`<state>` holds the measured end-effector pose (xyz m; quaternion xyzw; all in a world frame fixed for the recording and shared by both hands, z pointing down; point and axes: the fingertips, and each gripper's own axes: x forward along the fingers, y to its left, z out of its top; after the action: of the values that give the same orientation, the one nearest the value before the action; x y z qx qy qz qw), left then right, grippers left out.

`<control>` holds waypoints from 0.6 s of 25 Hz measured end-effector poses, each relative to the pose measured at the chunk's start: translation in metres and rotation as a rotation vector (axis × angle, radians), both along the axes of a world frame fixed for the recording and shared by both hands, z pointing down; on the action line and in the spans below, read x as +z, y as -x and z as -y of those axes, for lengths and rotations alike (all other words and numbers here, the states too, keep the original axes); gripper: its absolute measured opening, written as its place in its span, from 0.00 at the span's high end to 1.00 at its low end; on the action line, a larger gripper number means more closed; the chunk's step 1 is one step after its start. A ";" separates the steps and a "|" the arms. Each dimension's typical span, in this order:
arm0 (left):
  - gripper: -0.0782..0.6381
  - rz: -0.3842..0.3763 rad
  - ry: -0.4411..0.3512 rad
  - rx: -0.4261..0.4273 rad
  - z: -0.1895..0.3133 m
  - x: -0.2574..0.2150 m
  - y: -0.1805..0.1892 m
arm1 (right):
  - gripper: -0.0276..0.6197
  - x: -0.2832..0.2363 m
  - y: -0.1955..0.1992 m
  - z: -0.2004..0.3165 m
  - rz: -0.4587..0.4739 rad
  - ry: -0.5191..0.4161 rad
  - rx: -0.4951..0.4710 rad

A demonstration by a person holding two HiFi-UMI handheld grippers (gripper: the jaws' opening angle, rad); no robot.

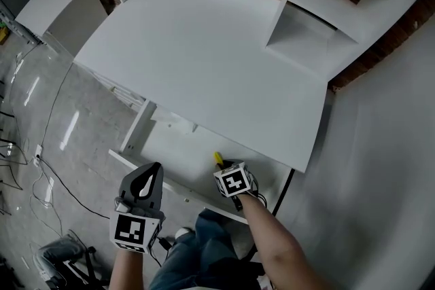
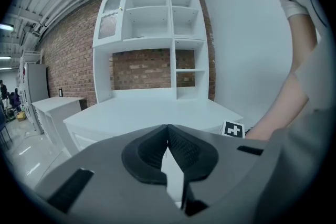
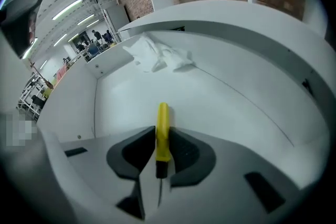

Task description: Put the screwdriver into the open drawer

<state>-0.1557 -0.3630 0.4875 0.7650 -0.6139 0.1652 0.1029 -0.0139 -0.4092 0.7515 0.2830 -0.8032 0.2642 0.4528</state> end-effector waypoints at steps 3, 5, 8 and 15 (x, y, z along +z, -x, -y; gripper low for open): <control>0.87 -0.004 -0.015 0.031 0.000 -0.006 -0.005 | 0.72 -0.011 -0.002 0.002 0.021 0.000 0.030; 0.87 -0.008 -0.026 0.041 0.002 -0.011 -0.005 | 0.72 -0.031 -0.002 0.006 0.048 -0.035 0.041; 0.87 -0.022 -0.062 0.042 0.003 -0.021 -0.005 | 0.72 -0.072 -0.007 0.007 0.098 -0.098 0.063; 0.87 -0.063 -0.164 0.087 -0.001 -0.055 -0.018 | 0.73 -0.179 -0.021 -0.023 0.196 -0.280 0.061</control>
<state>-0.1378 -0.3625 0.4320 0.8015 -0.5882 0.0948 0.0521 0.0076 -0.3858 0.5723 0.3406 -0.8634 0.1896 0.3203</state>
